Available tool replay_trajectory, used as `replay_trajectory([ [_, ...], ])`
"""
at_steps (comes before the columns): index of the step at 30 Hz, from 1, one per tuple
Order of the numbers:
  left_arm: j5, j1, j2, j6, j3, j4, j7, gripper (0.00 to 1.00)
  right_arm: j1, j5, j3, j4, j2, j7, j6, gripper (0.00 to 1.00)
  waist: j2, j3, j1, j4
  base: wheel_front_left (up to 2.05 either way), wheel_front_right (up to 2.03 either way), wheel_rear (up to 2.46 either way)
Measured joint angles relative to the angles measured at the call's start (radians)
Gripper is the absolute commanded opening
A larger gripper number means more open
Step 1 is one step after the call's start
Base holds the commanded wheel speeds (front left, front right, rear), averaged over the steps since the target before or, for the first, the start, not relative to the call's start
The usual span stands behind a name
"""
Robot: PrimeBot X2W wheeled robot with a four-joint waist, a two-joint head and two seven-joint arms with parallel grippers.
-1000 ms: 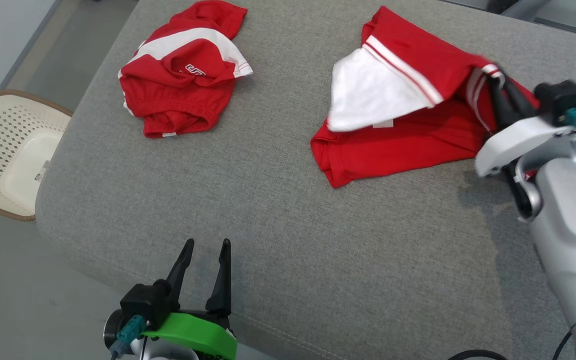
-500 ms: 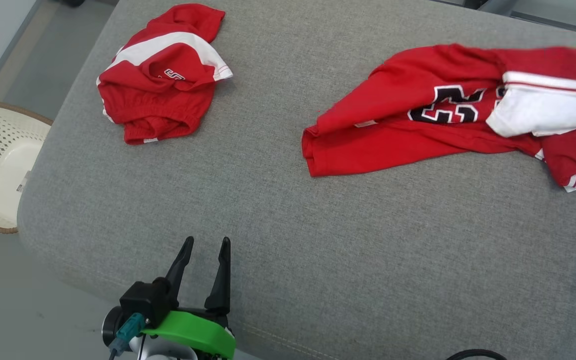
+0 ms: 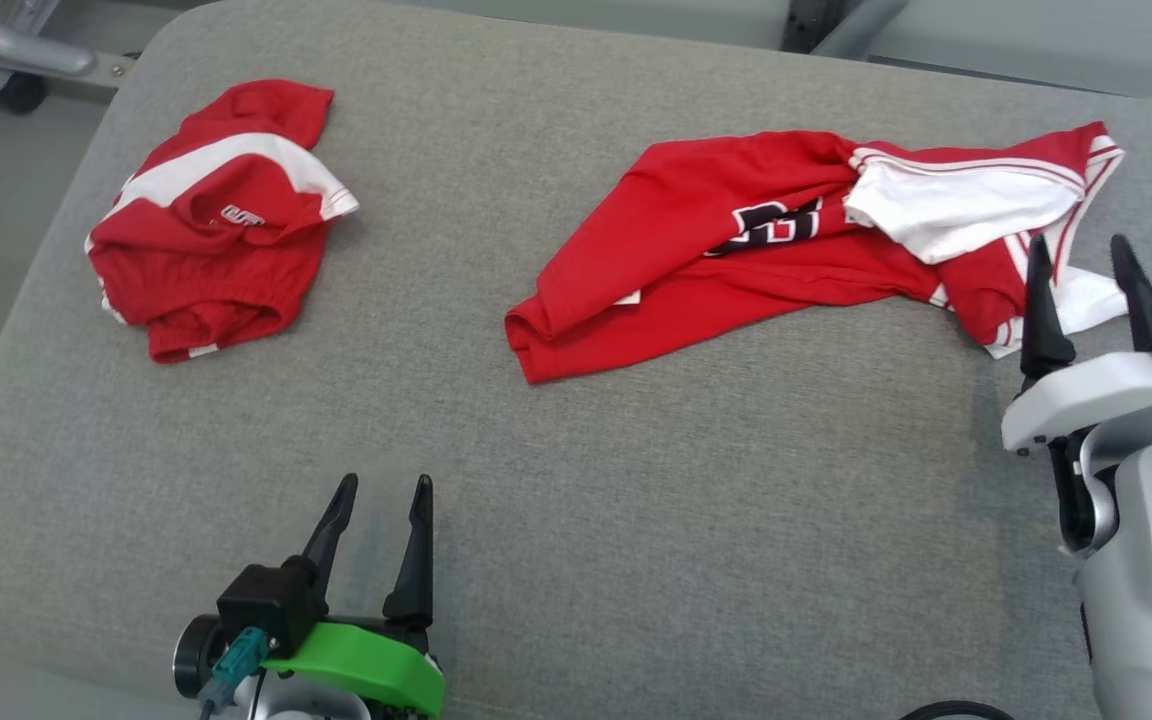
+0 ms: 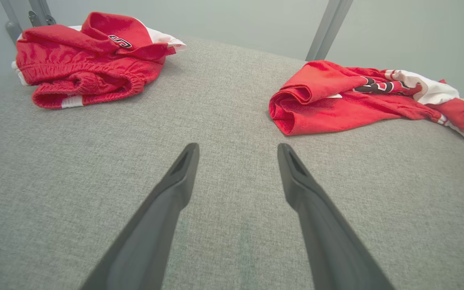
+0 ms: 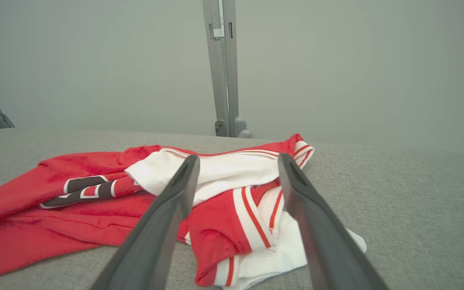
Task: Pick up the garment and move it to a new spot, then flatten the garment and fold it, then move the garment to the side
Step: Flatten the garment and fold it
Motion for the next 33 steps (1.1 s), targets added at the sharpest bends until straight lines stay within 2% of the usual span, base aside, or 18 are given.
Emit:
replay_trajectory([
  [9, 0.021, 0.034, 0.000, -0.012, 0.039, 0.001, 0.000, 1.00, 0.218, 0.060, 0.106, -0.160, 0.051, 0.000, 0.000, 1.00, -0.0001, -0.068, 0.0000, -0.135, 0.00, 0.00, 0.00],
  [16, 0.026, 0.050, 0.000, -0.016, 0.049, 0.007, 0.000, 1.00, 0.312, 0.079, 0.149, -0.198, 0.074, 0.000, 0.000, 1.00, -0.0001, -0.102, 0.0000, -0.228, 0.00, 0.00, 0.00],
  [22, 0.025, 0.015, 0.000, -0.016, 0.053, 0.014, 0.000, 1.00, 0.316, 0.081, 0.171, -0.210, 0.079, 0.000, 0.000, 1.00, -0.0001, -0.100, 0.0000, -0.324, 0.00, 0.00, 0.00],
  [33, 0.041, -0.165, 0.000, -0.024, 0.079, 0.120, 0.000, 1.00, 0.240, 0.087, 0.194, -0.225, 0.084, 0.000, 0.000, 1.00, 0.0000, 0.032, 0.0000, -0.377, 0.00, 0.00, 0.00],
])
